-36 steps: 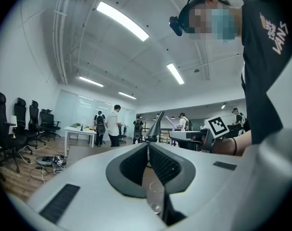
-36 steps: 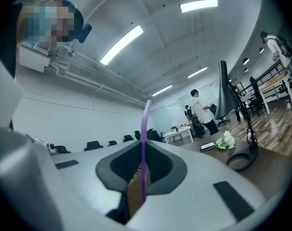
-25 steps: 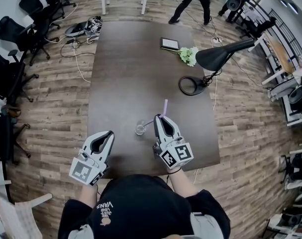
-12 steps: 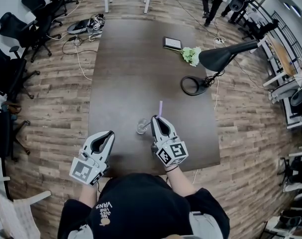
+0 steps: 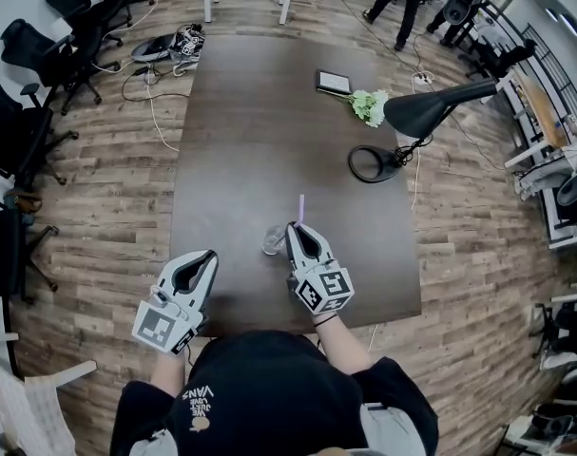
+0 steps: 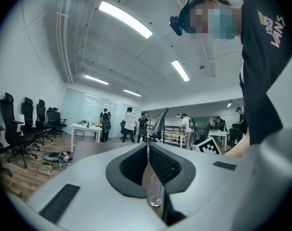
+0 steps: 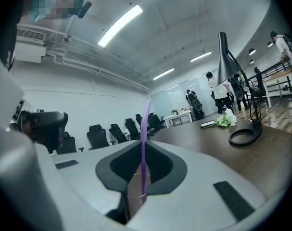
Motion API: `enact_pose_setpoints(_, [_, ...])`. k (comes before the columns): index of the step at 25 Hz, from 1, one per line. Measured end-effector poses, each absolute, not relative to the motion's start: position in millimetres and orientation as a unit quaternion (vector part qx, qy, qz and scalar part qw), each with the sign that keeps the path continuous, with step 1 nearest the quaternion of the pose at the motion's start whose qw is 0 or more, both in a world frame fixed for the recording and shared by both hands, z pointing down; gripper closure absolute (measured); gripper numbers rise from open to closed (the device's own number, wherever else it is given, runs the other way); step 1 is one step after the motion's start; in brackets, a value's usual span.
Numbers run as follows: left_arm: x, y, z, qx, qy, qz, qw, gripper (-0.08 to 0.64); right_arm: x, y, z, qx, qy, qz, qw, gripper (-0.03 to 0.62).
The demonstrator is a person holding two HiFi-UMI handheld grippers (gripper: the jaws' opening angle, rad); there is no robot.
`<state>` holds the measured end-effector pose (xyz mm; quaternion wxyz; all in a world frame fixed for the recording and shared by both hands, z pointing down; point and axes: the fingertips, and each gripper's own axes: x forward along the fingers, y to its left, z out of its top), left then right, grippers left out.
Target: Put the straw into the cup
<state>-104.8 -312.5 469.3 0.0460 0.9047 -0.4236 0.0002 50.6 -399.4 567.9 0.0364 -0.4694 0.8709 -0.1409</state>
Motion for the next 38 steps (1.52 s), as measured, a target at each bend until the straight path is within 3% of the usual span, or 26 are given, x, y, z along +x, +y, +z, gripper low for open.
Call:
enact_pose_setpoints(7, [-107, -311, 471, 0.905, -0.423, -0.001, 0.047, 0.538, 46, -399, 570, -0.473, 0.869, -0.142, 0.034, 0.549])
enact_pose_setpoints(9, [-108, -312, 471, 0.905, -0.423, -0.002, 0.048, 0.538, 47, -400, 571, -0.476, 0.867, -0.144, 0.031, 0.476])
enact_pose_setpoints(12, [-108, -312, 470, 0.906, -0.421, -0.004, 0.049, 0.538, 47, -398, 572, -0.478, 0.865, -0.148, 0.026, 0.445])
enact_pose_setpoints(38, [-89, -315, 467, 0.917, -0.395, -0.018, 0.052, 0.537, 61, -374, 520, -0.473, 0.875, -0.100, 0.035, 0.440])
